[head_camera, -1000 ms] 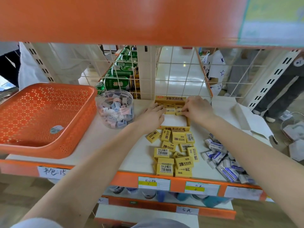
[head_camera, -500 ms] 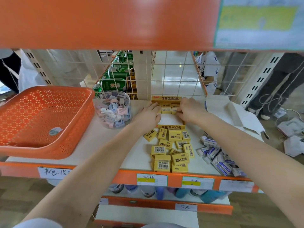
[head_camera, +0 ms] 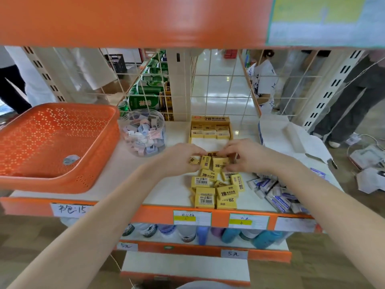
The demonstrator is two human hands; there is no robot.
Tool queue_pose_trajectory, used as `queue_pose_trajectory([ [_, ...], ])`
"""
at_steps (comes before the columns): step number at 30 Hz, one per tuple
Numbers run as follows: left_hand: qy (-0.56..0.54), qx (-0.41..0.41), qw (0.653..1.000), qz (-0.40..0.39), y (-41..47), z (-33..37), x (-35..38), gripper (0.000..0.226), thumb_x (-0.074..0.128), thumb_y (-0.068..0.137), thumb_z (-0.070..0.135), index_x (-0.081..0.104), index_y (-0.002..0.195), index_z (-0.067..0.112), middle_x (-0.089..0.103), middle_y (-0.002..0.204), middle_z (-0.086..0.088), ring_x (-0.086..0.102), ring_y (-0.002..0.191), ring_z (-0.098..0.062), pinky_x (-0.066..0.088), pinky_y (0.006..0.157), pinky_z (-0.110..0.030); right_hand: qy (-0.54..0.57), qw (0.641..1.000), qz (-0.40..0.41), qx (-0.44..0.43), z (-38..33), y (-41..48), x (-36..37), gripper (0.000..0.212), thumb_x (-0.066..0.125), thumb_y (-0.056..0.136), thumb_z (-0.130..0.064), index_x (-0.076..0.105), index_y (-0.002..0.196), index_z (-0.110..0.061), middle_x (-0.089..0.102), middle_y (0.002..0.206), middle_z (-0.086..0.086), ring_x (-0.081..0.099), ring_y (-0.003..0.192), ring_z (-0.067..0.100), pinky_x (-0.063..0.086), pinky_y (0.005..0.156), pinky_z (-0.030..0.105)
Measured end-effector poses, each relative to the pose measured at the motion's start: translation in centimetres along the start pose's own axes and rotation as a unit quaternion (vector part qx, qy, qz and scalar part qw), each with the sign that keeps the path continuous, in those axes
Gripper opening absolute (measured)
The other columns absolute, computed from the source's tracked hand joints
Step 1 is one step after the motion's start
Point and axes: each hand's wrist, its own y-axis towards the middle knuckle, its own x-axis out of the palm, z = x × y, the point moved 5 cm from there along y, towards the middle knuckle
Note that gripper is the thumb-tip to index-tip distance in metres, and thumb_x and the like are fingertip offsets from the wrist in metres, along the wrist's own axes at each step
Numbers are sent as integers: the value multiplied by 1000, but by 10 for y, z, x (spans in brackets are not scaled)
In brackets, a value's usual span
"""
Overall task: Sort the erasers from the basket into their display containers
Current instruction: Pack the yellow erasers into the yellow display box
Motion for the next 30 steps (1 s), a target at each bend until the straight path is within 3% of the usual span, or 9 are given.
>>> queue_pose_trajectory([
  [5,30,3,999,32,0,-7,11,54,65,88,27,47,139,22,52,135,4,45,124,-15,36,102,-32,-5,999,10,31,4,-1,9,47,66,84,-34,57,129,-21,51,122,-1,50,104,13,37,89,21],
  [10,107,16,994,18,-2,0,17,53,59,92,30,40,141,34,42,133,3,35,121,-16,30,101,-30,-6,999,29,37,2,-2,10,43,65,86,-34,59,127,-21,52,121,-2,50,105,13,32,85,16],
  [17,212,32,975,60,-2,5,15,49,48,96,41,37,142,36,42,131,5,35,119,-18,32,96,-32,12,998,49,30,0,-7,12,40,65,86,-30,61,125,-19,54,122,-1,52,105,15,40,95,26],
  [26,210,74,974,49,-11,-2,10,46,51,93,45,43,138,40,47,137,14,36,127,-14,35,94,-34,18,999,46,23,4,-11,9,35,69,82,-27,64,116,-21,53,120,-5,52,103,11,39,91,20],
  [30,102,53,993,39,-14,-15,10,42,60,87,47,56,127,36,57,130,11,41,125,-12,38,101,-39,38,997,65,26,5,-13,6,33,69,83,-27,64,115,-20,57,113,-6,52,99,8,37,85,17],
])
